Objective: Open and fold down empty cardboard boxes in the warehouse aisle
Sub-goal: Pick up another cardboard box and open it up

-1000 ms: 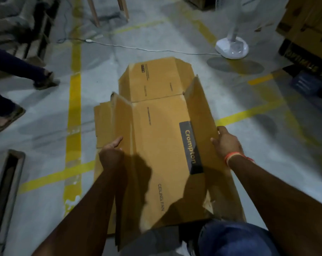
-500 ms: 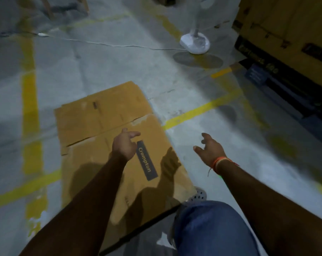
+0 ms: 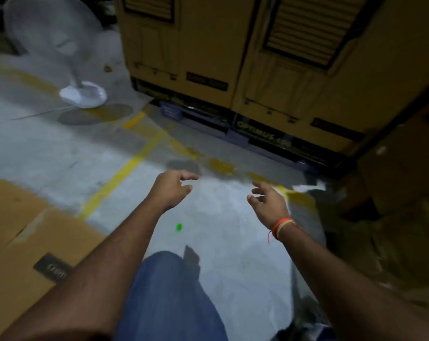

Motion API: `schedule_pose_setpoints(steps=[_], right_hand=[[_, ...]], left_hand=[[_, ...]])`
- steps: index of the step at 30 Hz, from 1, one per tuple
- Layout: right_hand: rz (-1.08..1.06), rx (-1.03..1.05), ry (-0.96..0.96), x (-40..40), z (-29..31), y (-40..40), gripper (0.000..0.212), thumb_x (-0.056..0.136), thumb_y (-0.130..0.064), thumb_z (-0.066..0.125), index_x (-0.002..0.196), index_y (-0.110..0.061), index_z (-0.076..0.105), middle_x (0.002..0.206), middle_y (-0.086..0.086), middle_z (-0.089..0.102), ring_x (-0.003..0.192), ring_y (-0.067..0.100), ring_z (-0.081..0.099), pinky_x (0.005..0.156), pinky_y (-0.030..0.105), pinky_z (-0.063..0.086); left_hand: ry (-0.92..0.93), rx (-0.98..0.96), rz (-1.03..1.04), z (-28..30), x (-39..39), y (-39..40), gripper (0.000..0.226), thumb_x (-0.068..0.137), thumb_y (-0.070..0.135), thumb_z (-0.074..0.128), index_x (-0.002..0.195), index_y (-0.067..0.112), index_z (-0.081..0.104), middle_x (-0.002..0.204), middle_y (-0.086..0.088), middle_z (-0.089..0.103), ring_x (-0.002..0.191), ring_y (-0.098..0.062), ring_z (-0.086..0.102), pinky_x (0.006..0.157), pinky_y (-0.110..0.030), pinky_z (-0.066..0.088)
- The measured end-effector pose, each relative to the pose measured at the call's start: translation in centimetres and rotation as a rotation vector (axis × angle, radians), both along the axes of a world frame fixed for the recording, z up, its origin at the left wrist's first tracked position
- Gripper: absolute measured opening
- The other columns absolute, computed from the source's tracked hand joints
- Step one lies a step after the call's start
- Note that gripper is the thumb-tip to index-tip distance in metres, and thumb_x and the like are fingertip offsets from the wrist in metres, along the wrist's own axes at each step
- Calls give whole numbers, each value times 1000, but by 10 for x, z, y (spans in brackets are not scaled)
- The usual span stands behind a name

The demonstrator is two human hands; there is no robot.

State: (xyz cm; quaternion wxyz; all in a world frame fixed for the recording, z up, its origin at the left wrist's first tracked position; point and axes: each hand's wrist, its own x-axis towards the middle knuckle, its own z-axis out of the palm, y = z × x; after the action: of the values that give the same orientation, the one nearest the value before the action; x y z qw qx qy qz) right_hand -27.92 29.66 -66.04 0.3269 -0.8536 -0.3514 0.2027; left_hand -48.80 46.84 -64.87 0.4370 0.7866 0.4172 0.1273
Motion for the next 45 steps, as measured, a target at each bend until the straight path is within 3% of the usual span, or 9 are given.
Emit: schedule_pose_setpoints(steps=[3, 8, 12, 16, 22, 26, 32, 38, 45], right_hand=[[-121, 35, -8, 33, 21, -56, 44, 95, -20, 65, 138, -16, 56, 121, 4, 66, 95, 18, 64, 83, 28, 49], [-276, 112, 0, 73, 41, -141, 40, 91, -19, 68, 131, -17, 63, 116, 6, 71, 98, 18, 68, 94, 41, 55], [-396, 184, 14, 98, 52, -185, 34, 91, -19, 68, 124, -21, 65, 106, 0, 70, 90, 16, 69, 82, 48, 59], [-456, 230, 45, 117, 42, -202, 31, 91, -19, 69, 122, -21, 66, 103, -2, 70, 88, 16, 69, 81, 51, 59], [-544, 309, 221, 142, -8, -197, 32, 89, -21, 68, 121, -21, 66, 107, -3, 70, 93, 14, 67, 82, 51, 60], [-625, 316, 381, 162, -42, -177, 34, 94, -17, 67, 128, -13, 61, 105, 3, 66, 78, 10, 61, 63, 34, 56], [-654, 333, 309, 190, -49, -166, 46, 85, -44, 64, 130, -32, 61, 128, -12, 62, 104, 0, 63, 84, 45, 59], [-877, 407, 425, 171, 27, -177, 29, 97, -23, 66, 124, -33, 66, 117, -20, 67, 109, 8, 65, 79, 46, 62], [-974, 543, 366, 193, 222, -180, 27, 96, -26, 66, 123, -29, 66, 120, -12, 68, 108, 11, 66, 69, 31, 58]], left_hand=[[-25, -22, -136, 26, 53, -35, 35, 98, 14, 62, 130, 27, 70, 104, -2, 73, 89, -18, 64, 72, -24, 45], [-61, -29, -350, 55, 127, -95, 39, 97, 16, 66, 135, 25, 66, 135, 6, 63, 120, -14, 60, 97, -29, 49], [-67, -21, -456, 71, 173, -136, 36, 94, 20, 69, 128, 30, 69, 123, 2, 71, 103, -18, 70, 93, -35, 55], [-58, -47, -505, 75, 204, -160, 36, 95, 20, 69, 130, 28, 68, 121, 4, 71, 108, -16, 68, 99, -33, 53], [-64, -127, -503, 45, 243, -168, 34, 98, 17, 65, 131, 26, 68, 126, 12, 68, 87, 5, 67, 71, -17, 49], [-32, -253, -484, -4, 278, -163, 34, 98, 21, 66, 131, 31, 67, 137, 18, 61, 108, 4, 66, 87, -25, 52], [-32, -431, -414, -31, 329, -157, 39, 98, 32, 66, 137, 31, 63, 137, 16, 63, 120, -3, 63, 109, -39, 49], [31, -504, -378, 56, 338, -140, 51, 83, 48, 65, 131, 30, 67, 123, 11, 72, 115, -7, 67, 107, -45, 51], [-42, -487, -594, 237, 384, -139, 31, 103, 20, 60, 132, 21, 66, 117, 6, 73, 104, -10, 72, 93, -36, 54]])
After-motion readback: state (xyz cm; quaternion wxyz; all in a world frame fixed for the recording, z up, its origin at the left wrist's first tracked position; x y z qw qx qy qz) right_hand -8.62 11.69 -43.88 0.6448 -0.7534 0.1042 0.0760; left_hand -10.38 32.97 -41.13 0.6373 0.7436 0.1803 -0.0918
